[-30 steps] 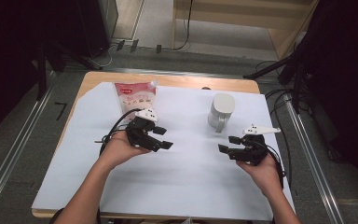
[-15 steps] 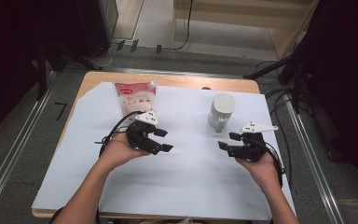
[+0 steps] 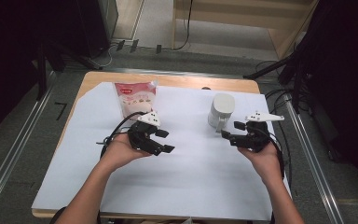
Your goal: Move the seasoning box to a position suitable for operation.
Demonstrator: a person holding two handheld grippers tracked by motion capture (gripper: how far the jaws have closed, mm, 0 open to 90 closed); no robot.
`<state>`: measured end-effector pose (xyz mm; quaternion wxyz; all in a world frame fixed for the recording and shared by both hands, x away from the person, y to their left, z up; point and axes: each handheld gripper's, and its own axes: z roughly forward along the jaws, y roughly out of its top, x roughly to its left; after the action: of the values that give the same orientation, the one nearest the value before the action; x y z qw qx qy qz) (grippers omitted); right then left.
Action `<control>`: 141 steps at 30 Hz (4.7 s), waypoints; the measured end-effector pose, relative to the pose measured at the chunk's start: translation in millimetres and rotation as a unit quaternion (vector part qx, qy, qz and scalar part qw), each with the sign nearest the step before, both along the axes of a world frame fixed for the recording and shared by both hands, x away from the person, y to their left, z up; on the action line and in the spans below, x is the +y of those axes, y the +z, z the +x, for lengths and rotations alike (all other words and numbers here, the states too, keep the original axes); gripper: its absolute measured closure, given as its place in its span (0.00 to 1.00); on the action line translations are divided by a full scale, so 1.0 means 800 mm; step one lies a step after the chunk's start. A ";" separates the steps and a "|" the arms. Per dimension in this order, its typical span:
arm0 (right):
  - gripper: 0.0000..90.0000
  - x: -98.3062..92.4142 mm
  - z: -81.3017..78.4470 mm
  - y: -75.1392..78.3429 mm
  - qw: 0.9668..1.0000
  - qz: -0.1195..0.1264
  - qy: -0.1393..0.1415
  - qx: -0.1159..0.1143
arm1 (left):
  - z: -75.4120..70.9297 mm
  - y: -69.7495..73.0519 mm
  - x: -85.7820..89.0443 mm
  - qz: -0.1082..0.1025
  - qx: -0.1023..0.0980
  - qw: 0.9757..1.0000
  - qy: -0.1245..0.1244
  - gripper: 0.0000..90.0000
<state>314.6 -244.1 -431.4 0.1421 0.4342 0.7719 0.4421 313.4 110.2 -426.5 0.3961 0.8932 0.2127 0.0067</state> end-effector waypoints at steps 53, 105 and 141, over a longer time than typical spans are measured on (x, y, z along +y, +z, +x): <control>0.13 0.077 0.106 -0.060 0.964 -0.040 -0.262 -0.016 | 0.004 0.003 0.007 0.006 0.003 1.000 0.018 0.45; 0.17 0.045 0.043 -0.017 0.988 -0.025 -0.146 -0.052 | 0.010 -0.002 0.010 0.008 0.022 0.999 0.023 0.45; 0.17 0.121 -0.035 -0.043 0.997 -0.022 0.039 -0.059 | 0.005 0.005 0.009 0.008 0.014 1.000 0.023 0.45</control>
<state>287.0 -147.4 -465.9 0.1796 0.3739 0.7879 0.4551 317.1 117.1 -422.7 0.3859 0.8910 0.2389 0.0049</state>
